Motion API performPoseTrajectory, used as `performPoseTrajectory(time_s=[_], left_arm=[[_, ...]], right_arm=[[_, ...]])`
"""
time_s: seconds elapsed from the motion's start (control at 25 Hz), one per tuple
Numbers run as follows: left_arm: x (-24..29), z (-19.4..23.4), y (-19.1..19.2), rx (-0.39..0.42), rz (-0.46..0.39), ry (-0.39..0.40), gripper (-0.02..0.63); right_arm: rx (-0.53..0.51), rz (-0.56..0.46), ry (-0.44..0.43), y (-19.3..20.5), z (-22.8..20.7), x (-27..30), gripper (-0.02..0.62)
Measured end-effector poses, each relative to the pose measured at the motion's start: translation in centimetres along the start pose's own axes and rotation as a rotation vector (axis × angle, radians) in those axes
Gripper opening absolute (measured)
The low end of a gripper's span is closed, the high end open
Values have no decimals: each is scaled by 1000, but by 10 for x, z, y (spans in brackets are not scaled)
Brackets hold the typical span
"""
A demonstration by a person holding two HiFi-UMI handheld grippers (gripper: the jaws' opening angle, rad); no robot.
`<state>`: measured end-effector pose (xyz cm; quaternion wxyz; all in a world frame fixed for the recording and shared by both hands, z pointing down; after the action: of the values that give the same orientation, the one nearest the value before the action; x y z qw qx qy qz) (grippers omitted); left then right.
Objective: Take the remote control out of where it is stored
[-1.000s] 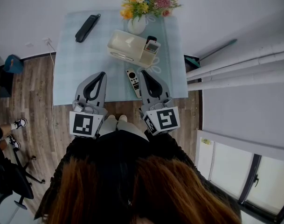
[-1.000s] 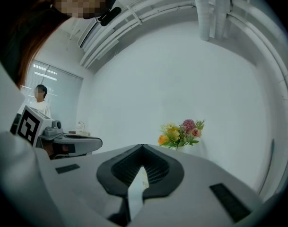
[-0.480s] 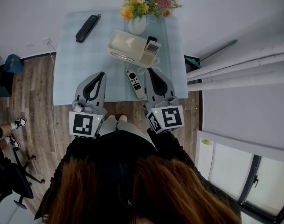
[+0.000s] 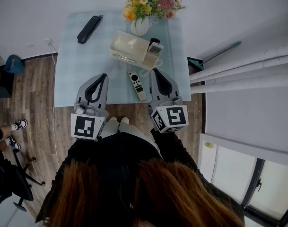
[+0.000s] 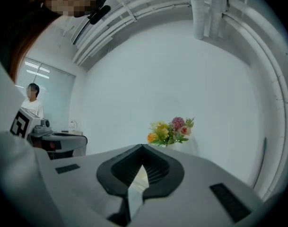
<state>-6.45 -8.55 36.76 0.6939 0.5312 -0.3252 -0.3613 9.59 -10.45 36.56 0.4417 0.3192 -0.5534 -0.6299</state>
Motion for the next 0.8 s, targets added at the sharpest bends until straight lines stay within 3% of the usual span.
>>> performPoseTrajectory(time_s=[0.44, 0.8], left_arm=[[-3, 6, -3, 8, -6, -24, 5], [-5, 8, -3, 11, 2, -38, 5]], right_arm=[[16, 86, 100, 35, -46, 23, 15], [14, 124, 128, 51, -62, 58, 15]])
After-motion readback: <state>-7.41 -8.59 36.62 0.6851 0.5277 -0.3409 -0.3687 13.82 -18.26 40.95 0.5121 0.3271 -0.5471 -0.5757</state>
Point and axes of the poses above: the fingertips, and each gripper's own axes: x forward along the fingers, z to its left, y out of its underside, the point moved 1 cm from there along -x, backward along the fingers, and after that the axes turned 13 degrees about -x, right-handed, at the moved point
